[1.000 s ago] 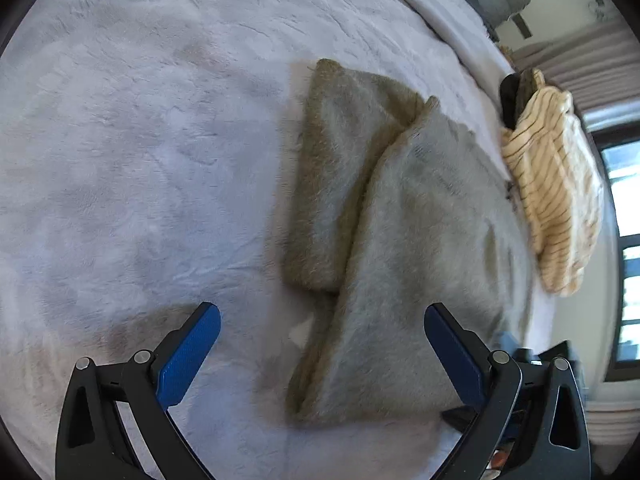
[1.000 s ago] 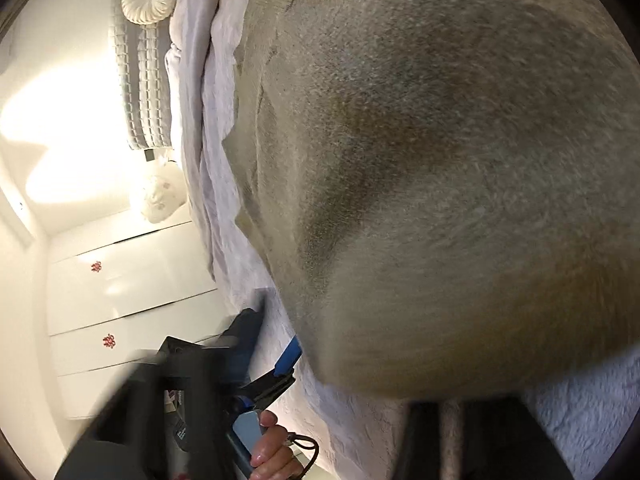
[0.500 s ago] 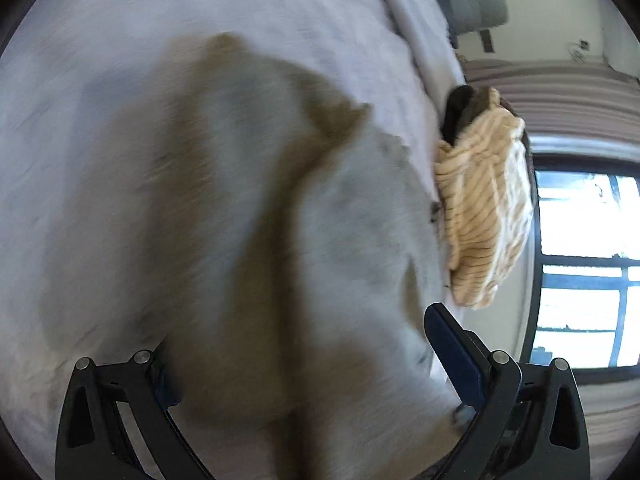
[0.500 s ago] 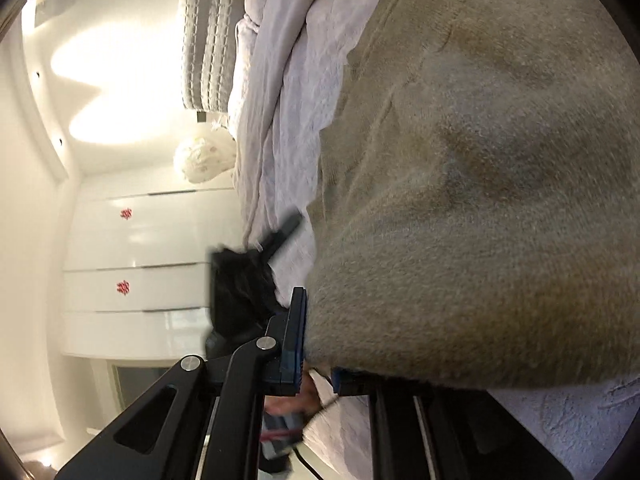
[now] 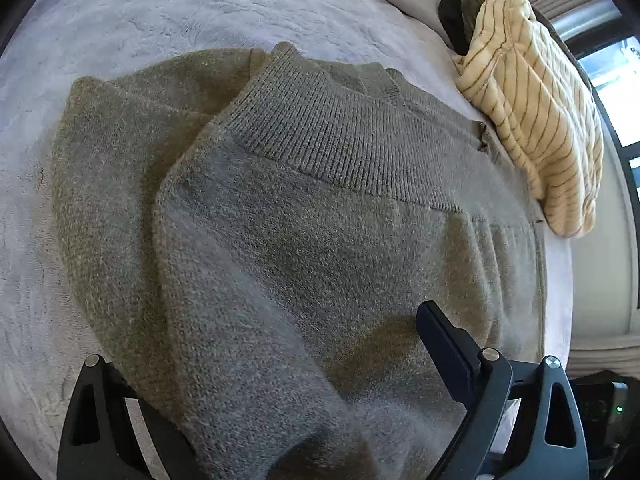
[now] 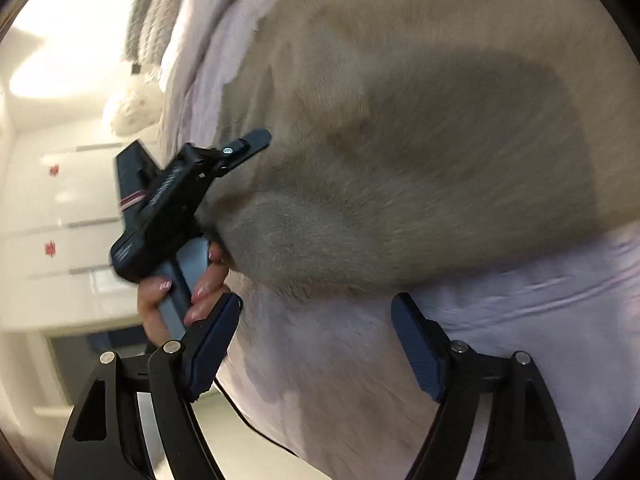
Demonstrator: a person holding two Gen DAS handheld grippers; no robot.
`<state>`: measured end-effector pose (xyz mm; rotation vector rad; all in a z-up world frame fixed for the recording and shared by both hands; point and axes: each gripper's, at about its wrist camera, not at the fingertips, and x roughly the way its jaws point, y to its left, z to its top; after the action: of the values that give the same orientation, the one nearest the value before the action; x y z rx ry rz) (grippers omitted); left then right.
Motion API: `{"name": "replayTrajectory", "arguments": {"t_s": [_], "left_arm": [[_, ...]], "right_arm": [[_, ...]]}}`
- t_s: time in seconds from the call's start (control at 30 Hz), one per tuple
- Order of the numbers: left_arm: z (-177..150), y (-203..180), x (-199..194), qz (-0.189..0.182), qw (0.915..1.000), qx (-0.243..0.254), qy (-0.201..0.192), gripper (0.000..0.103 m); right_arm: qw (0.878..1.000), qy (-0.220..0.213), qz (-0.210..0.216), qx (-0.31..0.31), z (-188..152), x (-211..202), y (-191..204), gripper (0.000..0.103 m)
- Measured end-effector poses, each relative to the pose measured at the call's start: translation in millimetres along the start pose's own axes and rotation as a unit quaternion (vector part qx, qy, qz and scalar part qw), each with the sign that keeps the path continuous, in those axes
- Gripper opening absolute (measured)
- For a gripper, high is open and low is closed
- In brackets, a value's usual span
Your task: Fold small clothes
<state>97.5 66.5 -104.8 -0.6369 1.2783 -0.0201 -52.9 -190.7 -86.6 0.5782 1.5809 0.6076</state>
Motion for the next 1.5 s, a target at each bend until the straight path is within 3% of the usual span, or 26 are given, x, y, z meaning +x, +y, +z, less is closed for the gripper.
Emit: {"name": "replayTrajectory", "arguments": {"t_s": [0.2, 0.23, 0.27, 0.33, 0.37, 0.4, 0.47, 0.5, 0.57, 0.67, 0.83, 1.0, 1.17, 1.3, 1.4, 1.47, 1.5], "left_arm": [[1, 4, -1, 0.005, 0.9999, -0.015, 0.001, 0.095], [1, 3, -1, 0.009, 0.9998, -0.015, 0.001, 0.095], [-3, 8, -3, 0.012, 0.9998, -0.016, 0.000, 0.095], [-5, 9, -3, 0.017, 0.9997, -0.020, -0.003, 0.095], [-4, 7, -2, 0.020, 0.9996, -0.021, -0.005, 0.095], [-5, 6, -2, 0.024, 0.9995, -0.021, -0.008, 0.093], [-4, 1, -2, 0.038, 0.9991, -0.014, -0.013, 0.076], [-4, 0, -1, 0.037, 0.9992, -0.012, -0.013, 0.071], [-2, -1, -5, 0.029, 0.9995, -0.009, -0.012, 0.050], [4, -1, -21, 0.017, 0.9995, -0.020, -0.018, 0.030], [13, -29, -60, -0.067, 0.9963, -0.019, -0.050, 0.028], [19, -111, -65, -0.101, 0.9913, 0.062, -0.058, 0.028], [17, -198, -46, -0.154, 0.9793, 0.128, -0.031, 0.028], [0, -265, -12, -0.088, 0.9715, 0.219, -0.022, 0.029], [-12, -283, 24, -0.053, 0.9690, 0.241, 0.000, 0.030], [-18, -286, 42, -0.049, 0.9701, 0.237, 0.020, 0.052], [-20, -284, 47, -0.059, 0.9720, 0.226, 0.026, 0.056]], "right_arm": [[0.994, -0.073, -0.040, -0.071, 35, -51, 22, 0.080], [0.992, -0.087, -0.046, -0.078, 42, -55, 24, 0.071], [0.990, -0.101, -0.059, -0.082, 53, -57, 25, 0.046], [0.988, -0.104, -0.076, -0.083, 66, -56, 21, 0.014], [0.987, -0.107, -0.087, -0.083, 76, -51, 19, 0.012], [0.985, -0.110, -0.101, -0.083, 84, -45, 16, 0.012], [0.983, -0.098, -0.124, -0.096, 94, -33, 10, 0.012], [0.982, -0.089, -0.137, -0.095, 100, -27, 5, 0.012], [0.979, -0.058, -0.165, -0.103, 104, -7, -3, 0.011], [0.973, -0.065, -0.183, -0.127, 103, -2, -2, 0.010], [0.979, -0.064, -0.153, -0.114, 107, -6, -9, 0.010], [0.992, -0.073, -0.076, -0.066, 110, -32, -25, 0.012], [0.990, -0.138, -0.013, -0.016, 109, -91, -59, 0.013], [0.987, -0.159, 0.006, 0.029, 110, -123, -100, 0.014], [0.985, -0.161, 0.011, 0.054, 105, -132, -122, 0.016], [0.984, -0.161, 0.032, 0.067, 102, -135, -133, 0.016], [0.983, -0.162, 0.038, 0.071, 101, -133, -134, 0.015]]}}
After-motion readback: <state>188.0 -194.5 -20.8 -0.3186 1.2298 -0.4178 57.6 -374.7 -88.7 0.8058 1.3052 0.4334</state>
